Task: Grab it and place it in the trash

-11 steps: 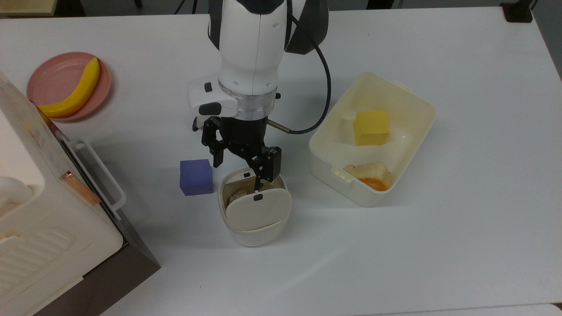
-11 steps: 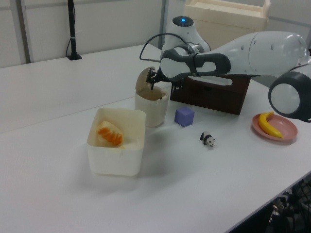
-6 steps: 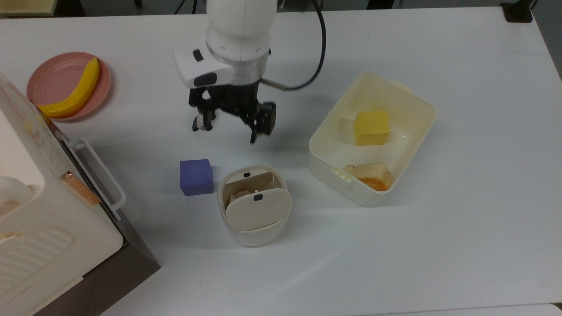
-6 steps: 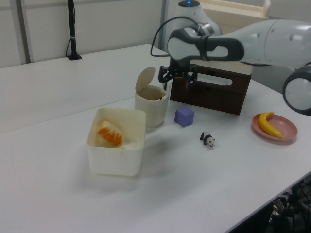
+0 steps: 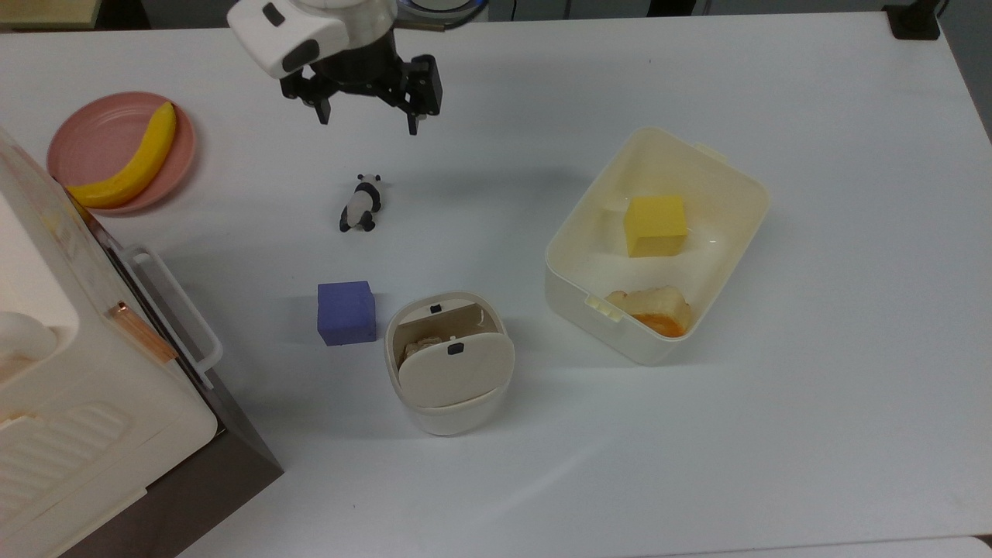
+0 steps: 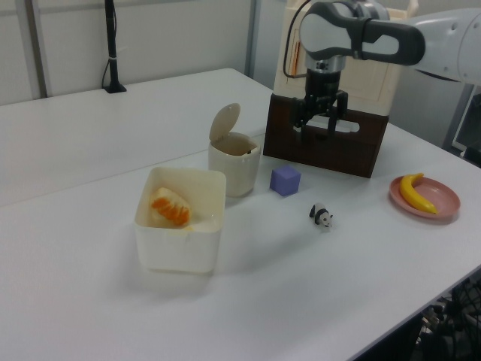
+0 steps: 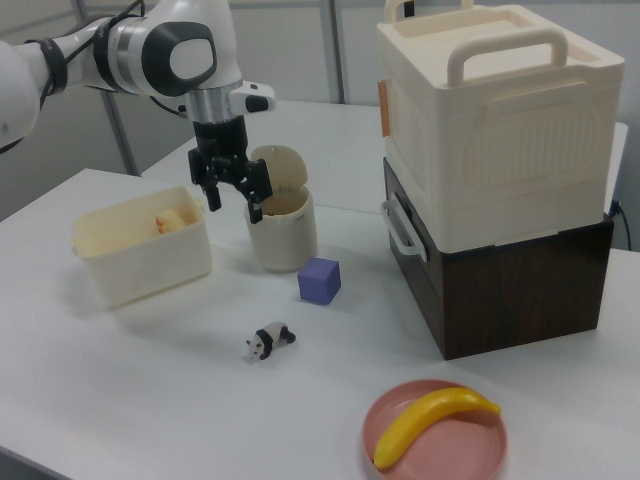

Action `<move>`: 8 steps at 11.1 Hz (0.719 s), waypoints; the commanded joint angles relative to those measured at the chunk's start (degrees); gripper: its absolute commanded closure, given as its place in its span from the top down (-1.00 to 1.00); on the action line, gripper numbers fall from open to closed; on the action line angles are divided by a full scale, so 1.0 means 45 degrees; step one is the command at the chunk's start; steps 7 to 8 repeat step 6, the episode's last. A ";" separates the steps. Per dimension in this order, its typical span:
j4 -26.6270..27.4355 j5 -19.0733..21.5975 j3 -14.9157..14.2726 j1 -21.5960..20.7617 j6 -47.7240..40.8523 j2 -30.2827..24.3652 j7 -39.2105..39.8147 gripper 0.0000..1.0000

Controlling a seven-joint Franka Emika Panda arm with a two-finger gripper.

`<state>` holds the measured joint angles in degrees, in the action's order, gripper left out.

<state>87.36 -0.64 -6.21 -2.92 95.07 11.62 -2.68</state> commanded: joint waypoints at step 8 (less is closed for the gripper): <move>0.0528 0.0143 -0.0026 0.0103 -0.0032 -0.0454 -0.0965 1.00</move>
